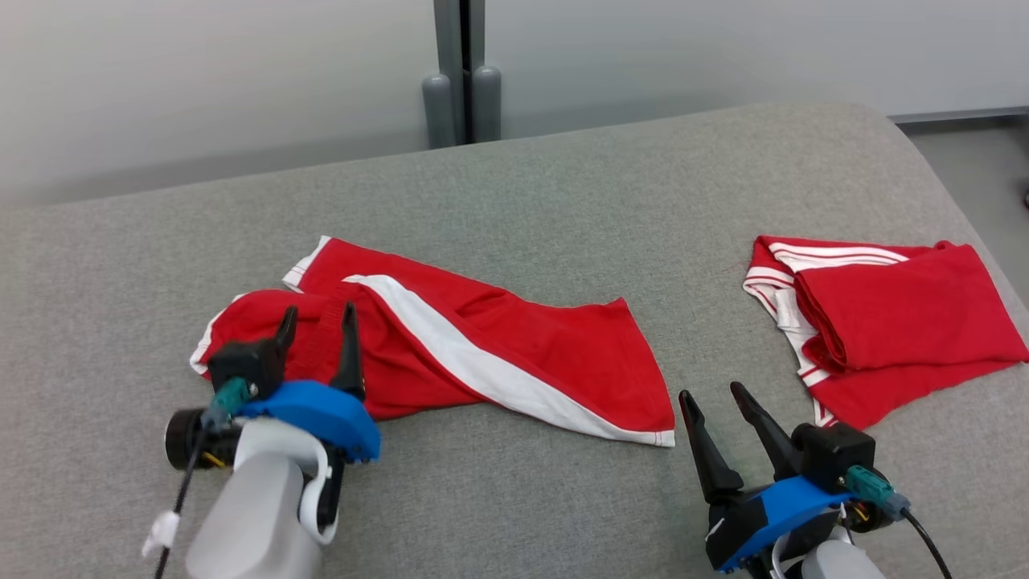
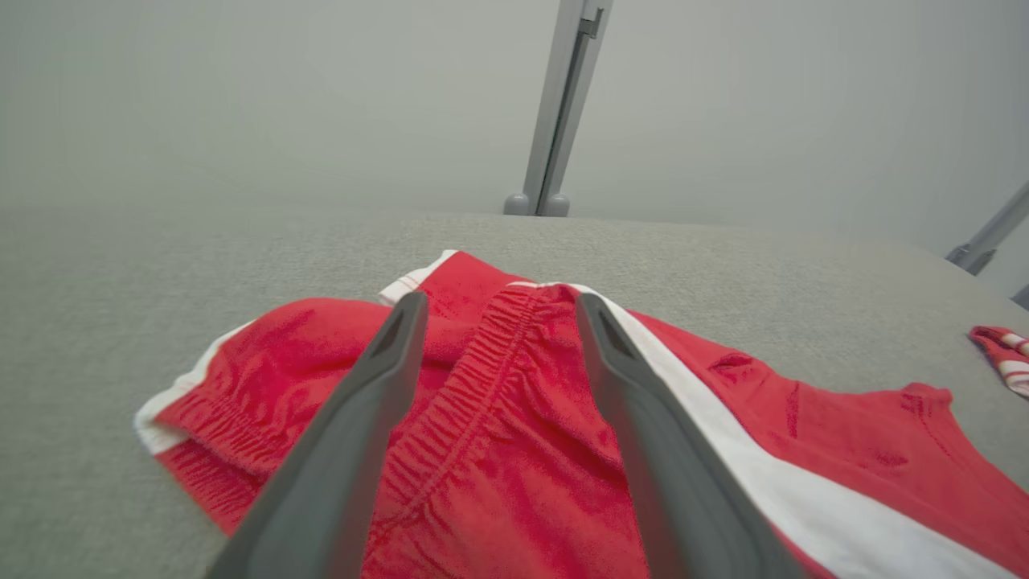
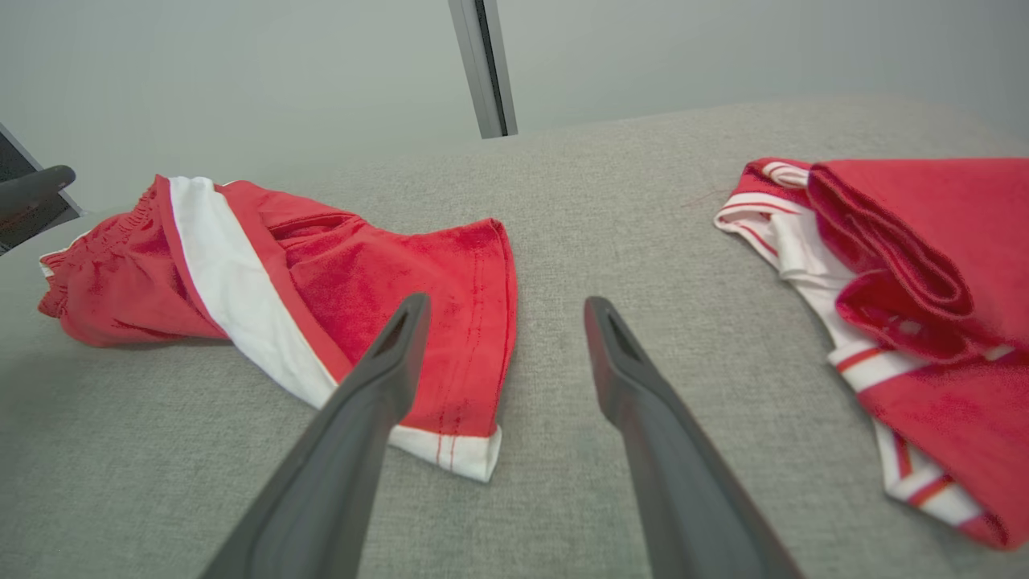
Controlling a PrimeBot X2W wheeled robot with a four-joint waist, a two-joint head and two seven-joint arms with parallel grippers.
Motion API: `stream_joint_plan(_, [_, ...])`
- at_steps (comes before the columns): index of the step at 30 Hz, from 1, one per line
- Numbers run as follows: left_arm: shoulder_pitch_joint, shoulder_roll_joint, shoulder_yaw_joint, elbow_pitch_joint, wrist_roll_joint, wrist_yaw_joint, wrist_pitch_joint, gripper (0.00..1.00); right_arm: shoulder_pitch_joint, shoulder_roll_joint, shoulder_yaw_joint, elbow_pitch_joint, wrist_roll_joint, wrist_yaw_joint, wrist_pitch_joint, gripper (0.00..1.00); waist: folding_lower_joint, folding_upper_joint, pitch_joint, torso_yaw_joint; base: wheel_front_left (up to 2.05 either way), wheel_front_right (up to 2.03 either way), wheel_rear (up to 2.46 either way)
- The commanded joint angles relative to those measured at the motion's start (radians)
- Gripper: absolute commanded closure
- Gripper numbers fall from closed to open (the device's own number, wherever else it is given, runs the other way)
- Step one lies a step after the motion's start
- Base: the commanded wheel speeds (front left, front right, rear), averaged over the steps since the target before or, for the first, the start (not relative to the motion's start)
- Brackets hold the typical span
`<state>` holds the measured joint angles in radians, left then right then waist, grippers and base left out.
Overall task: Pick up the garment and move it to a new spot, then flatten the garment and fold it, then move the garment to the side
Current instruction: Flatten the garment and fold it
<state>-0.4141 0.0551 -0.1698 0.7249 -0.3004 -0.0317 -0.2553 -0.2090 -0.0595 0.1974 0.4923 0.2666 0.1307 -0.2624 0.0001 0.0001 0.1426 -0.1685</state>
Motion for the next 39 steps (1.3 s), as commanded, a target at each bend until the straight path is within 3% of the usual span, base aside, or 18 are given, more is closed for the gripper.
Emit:
stream_joint_plan(1, [-0.069, 0.016, 0.006, 0.045, -0.013, -0.025, 0.03, 0.0, -0.021, -0.008, 0.003, -0.003, 0.008, 0.0, -0.003, 0.0, -0.0001, -0.0001, 0.014, -0.009, 0.0, 0.0, 0.0])
stream_joint_plan(8, [-0.285, 0.092, -0.03, 0.204, -0.059, -0.094, 0.241, 0.0, -0.034, -0.012, 0.006, 0.0, 0.027, 0.0, -0.003, 0.0, -0.0001, -0.0001, 0.056, -0.041, 0.0, 0.0, 0.0])
stream_joint_plan(14, [-0.363, 0.102, -0.068, 0.222, -0.176, -0.101, 0.408, 0.0, -0.045, -0.007, 0.011, 0.001, 0.039, 0.0, -0.003, 0.0, -0.0001, -0.0001, 0.075, -0.052, 0.0, 0.0, 0.0])
stream_joint_plan(15, [-0.379, 0.124, -0.103, 0.21, -0.221, -0.102, 0.48, 0.0, -0.05, -0.006, 0.013, 0.002, 0.041, 0.0, -0.003, 0.0, -0.0001, -0.0001, 0.083, -0.055, 0.0, 0.0, 0.0])
stream_joint_plan(20, [-0.396, 0.159, -0.154, 0.186, -0.299, -0.101, 0.582, 0.0, -0.062, -0.003, 0.021, 0.004, 0.048, 0.0, -0.003, 0.0, -0.0001, -0.0001, 0.093, -0.064, 0.0, 0.0, 0.0])
stream_joint_plan(32, [-0.339, 0.195, -0.219, 0.14, -0.455, -0.101, 0.724, 0.0, -0.05, -0.004, 0.01, 0.014, 0.045, 0.0, -0.003, 0.0, -0.0001, -0.0001, 0.086, -0.06, 0.0, 0.0, 0.0])
stream_joint_plan(37, [-0.318, 0.208, -0.229, 0.112, -0.49, -0.101, 0.703, 0.0, -0.057, -0.001, 0.016, 0.014, 0.039, 0.0, -0.003, 0.0, -0.0001, -0.0001, 0.078, -0.048, 0.0, 0.0, 0.0])
stream_joint_plan(38, [-0.312, 0.208, -0.235, 0.105, -0.497, -0.101, 0.697, 0.23, -0.059, -0.001, 0.016, 0.014, 0.039, 0.0, -0.003, 0.0, -0.0001, -0.0001, 0.077, -0.045, 0.0, 0.0, 0.0])
stream_joint_plan(39, [-0.304, 0.208, -0.241, 0.098, -0.506, -0.101, 0.691, 0.31, -0.06, -0.001, 0.016, 0.016, 0.039, 0.0, -0.003, 0.0, -0.0001, -0.0001, 0.075, -0.043, 0.0, 0.0, 0.0])
